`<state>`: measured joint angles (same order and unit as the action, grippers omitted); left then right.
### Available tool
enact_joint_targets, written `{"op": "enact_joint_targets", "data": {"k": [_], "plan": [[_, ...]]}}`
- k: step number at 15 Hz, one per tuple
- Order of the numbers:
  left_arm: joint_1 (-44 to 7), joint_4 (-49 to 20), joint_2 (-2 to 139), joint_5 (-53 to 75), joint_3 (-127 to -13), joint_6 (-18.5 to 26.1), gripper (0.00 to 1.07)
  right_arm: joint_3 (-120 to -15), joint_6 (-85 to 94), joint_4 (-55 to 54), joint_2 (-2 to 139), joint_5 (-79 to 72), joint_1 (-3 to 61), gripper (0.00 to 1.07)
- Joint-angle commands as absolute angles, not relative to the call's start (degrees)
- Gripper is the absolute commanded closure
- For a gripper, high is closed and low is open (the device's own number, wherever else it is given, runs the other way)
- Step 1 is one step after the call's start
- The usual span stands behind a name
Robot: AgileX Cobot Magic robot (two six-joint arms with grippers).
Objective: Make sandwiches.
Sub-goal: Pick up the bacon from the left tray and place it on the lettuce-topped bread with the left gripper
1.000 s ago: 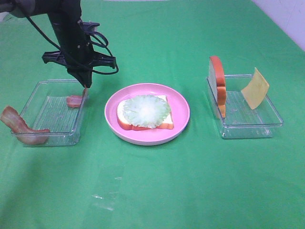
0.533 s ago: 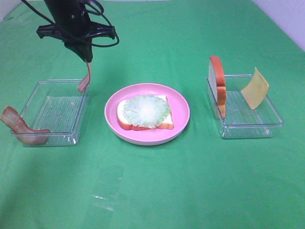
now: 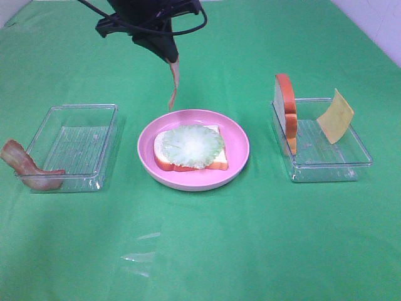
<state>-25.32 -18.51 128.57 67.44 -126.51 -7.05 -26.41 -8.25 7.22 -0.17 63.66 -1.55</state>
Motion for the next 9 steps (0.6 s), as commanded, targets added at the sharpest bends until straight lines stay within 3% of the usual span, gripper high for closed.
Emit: {"op": "enact_joint_targets", "data": {"k": [1,5,6,9], "plan": [[-28.76,-21.94,128.11,64.57,-126.74,-5.21,1.07,-26.13,-8.19,7.22,-1.49,63.83,-1.55,0.11],[-32.43,-25.10,130.12,61.19,-126.74,-4.87,1.07,-26.13,-8.19,7.22,-1.49,63.83,-1.55,0.11],[-33.58,-26.87,132.35,59.64,-126.74,-2.81,1.07,-26.13,-8.19,7.22,-1.49,63.83,-1.55,0.11],[-33.92,-28.48,135.85,59.42,-126.74,-2.01,1.07,-26.13,-8.19,7.22,-1.49,63.83,-1.55,0.11]]}}
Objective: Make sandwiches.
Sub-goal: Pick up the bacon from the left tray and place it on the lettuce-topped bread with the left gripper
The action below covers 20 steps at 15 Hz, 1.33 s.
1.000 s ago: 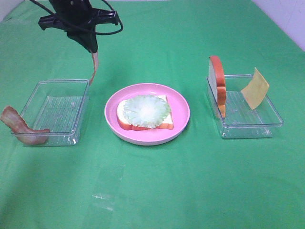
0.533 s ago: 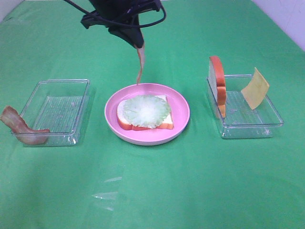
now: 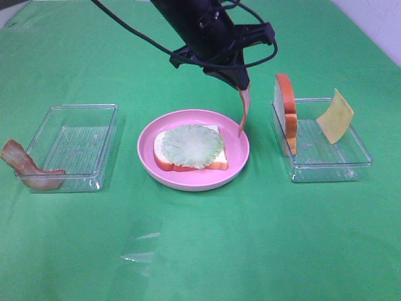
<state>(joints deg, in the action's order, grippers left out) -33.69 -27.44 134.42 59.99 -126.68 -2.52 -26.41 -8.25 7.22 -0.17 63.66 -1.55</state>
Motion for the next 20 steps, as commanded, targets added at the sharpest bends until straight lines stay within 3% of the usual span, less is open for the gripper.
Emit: {"op": "enact_joint_targets", "data": {"k": [1,4,10,20], "plan": [[-33.92,-28.48,136.19,59.70,-126.74,-2.01,1.07,-26.13,-8.19,7.22,-1.49,63.83,-1.55,0.11],[-33.80,-23.95,137.85,61.13,-126.74,-2.29,1.07,-26.13,-8.19,7.22,-1.49,63.83,-1.55,0.11],[-33.80,-6.30,137.85,68.18,-126.74,-8.59,1.07,-26.13,-8.19,7.22,-1.49,63.83,-1.55,0.11],[-33.80,-3.61,137.85,72.14,-126.74,-8.65,1.07,-26.13,-8.19,7.22,-1.49,63.83,-1.55,0.11]]}}
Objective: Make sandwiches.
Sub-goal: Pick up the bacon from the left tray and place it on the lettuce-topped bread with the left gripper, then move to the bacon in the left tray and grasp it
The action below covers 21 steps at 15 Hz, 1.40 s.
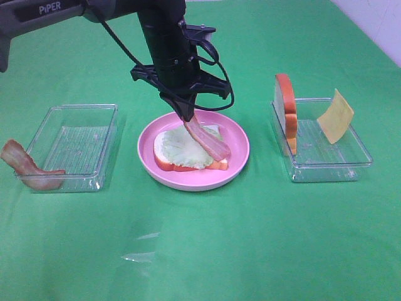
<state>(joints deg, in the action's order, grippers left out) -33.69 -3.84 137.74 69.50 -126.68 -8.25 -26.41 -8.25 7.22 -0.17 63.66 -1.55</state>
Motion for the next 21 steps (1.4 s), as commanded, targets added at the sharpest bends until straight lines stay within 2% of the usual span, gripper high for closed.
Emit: {"op": "enact_joint_targets", "data": {"k": [1,3,5,6,7,8,10,12,16,18,21], "plan": [[-33.80,-3.50,137.85,72.31,-126.74,-8.65,1.07,-26.13,-8.19,7.22,-1.49,63.83,-1.55,0.11],[-33.80,-2.98,137.85,72.59,-126.74,-8.59,0.95,-26.13,-8.19,7.22,-1.49,63.83,-1.55,0.11],[-33.80,-2.41,137.85,72.71,-126.74,-8.42,0.78,-26.13,-8.19,7.22,-1.49,63.83,-1.55,0.11],[-33.80,-2.06,137.85,72.71,-126.74,-8.71,0.63,-26.13,-8.19,7.22,-1.49,63.83,-1.55,0.11],[-33.80,-0.86,137.85,74.71,-126.74,-9.74,0.18,-26.13,-8.19,7.22,-1.49,63.83,-1.55,0.11],[-33.80,-0.46,137.74,75.29,-126.74,-9.74,0.05,-26.13,-8.19,7.22,-1.49,63.83,-1.55,0.11],[-33.80,-0.46,136.88,75.29,-126.74,-10.08,0.05,-26.13,-8.19,7.22,-1.49,63.83,-1.55,0.11],[-33.63,0.00,134.36,75.34,-126.74,-8.08,0.05,-26.13,-8.19,7.22,-1.49,63.83,-1.55,0.11],[-31.11,-0.80,127.37,75.34,-124.62,-8.19,0.06,-26.13,-8.19,7.22,-1.49,63.83,-1.55,0.11],[-28.99,-0.69,119.63,75.34,-116.94,-8.25,0.06,-26.13,-8.19,7.22,-1.49,63.83,-1.55,0.11],[-22.17,-0.69,105.48,75.34,-99.41,-8.65,0.06,-26.13,-8.19,7.22,-1.49,63.83,-1.55,0.11]]}}
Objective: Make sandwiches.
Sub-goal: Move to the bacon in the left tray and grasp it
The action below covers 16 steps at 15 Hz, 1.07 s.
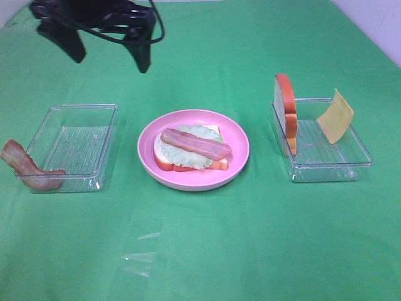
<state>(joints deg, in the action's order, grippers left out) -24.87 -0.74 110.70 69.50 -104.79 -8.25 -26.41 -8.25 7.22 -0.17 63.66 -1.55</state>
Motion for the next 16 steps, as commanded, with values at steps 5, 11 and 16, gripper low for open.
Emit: {"op": "enact_joint_targets", "data": {"k": [5,11,16], "plan": [[-8.65,-0.80,93.39,75.29,-82.74,-6.65,0.06,-26.13,-8.19,7.22,-1.49,63.83,-1.55,0.11],[-2.23,-2.23,100.32,72.08,-79.81,-1.66,0.09,-26.13,-8.19,7.22,-1.49,63.83,-1.55,0.11],[-2.23,-3.90,107.77,66.00,-79.81,0.00,0.09,-26.13,-8.19,7.22,-1.49,63.83,-1.55,0.11]]}}
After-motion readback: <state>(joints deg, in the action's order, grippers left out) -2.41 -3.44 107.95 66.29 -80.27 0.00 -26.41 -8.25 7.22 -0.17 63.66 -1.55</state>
